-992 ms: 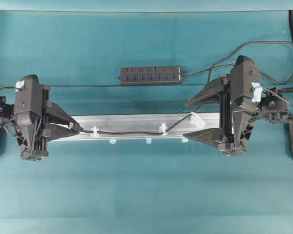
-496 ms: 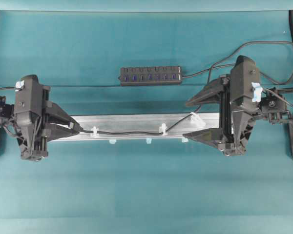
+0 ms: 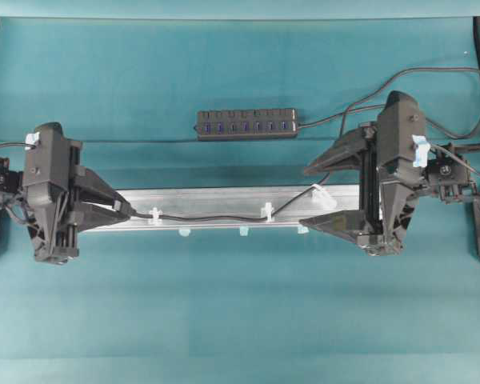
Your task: Pass the USB cable through three rings with both arms.
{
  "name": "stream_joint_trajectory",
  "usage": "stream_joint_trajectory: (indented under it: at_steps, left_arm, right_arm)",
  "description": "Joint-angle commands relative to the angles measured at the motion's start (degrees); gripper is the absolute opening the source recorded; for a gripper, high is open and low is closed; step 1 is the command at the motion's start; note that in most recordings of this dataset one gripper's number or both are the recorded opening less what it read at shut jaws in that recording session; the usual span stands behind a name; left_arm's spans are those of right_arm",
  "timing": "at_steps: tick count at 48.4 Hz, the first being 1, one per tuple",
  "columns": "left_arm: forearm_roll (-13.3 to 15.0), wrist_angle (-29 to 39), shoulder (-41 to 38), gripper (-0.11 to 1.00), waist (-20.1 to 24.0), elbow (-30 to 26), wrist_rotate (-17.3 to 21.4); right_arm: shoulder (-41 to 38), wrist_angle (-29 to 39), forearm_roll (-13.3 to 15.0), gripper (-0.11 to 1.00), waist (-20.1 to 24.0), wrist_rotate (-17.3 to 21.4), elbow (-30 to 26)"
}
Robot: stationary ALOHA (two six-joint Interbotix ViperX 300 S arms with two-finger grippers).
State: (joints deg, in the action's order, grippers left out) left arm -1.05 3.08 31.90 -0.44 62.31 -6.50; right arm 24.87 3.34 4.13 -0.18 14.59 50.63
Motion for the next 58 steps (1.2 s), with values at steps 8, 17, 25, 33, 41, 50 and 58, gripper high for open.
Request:
stream_joint_trajectory:
  at_steps: [8, 17, 25, 33, 41, 50, 58]
  left_arm:
    - [-0.09, -0.7, 0.44, 0.21, -0.09, -1.49, -0.09]
    - [-0.09, -0.7, 0.35, 0.21, -0.09, -1.41, -0.09]
    - [-0.09, -0.62, 0.44, 0.21, -0.09, -1.32, 0.0]
    - [-0.09, -0.44, 0.44, 0.21, -0.09, -1.32, 0.0]
    - [-0.09, -0.44, 0.44, 0.21, -0.09, -1.32, 0.0]
    - [-0.09, -0.35, 0.44, 0.21, -0.09, -1.32, 0.0]
    - [-0.09, -0.35, 0.44, 0.21, -0.09, -1.32, 0.0]
  right_arm:
    - [0.09, -0.62, -0.09, 0.69, 0.0, 0.53, -0.35]
    - [0.09, -0.62, -0.09, 0.69, 0.0, 0.44, -0.44]
    - [0.0, -0.62, -0.09, 0.69, 0.0, 0.53, -0.35]
    - [-0.18, -0.62, -0.09, 0.69, 0.0, 0.44, -0.35]
    - [-0.35, -0.62, -0.09, 0.69, 0.0, 0.53, -0.53]
    - [-0.79, -0.7, -0.09, 0.69, 0.0, 0.53, -0.62]
    - [-1.32, -0.62, -0.09, 0.69, 0.0, 0.53, -0.79]
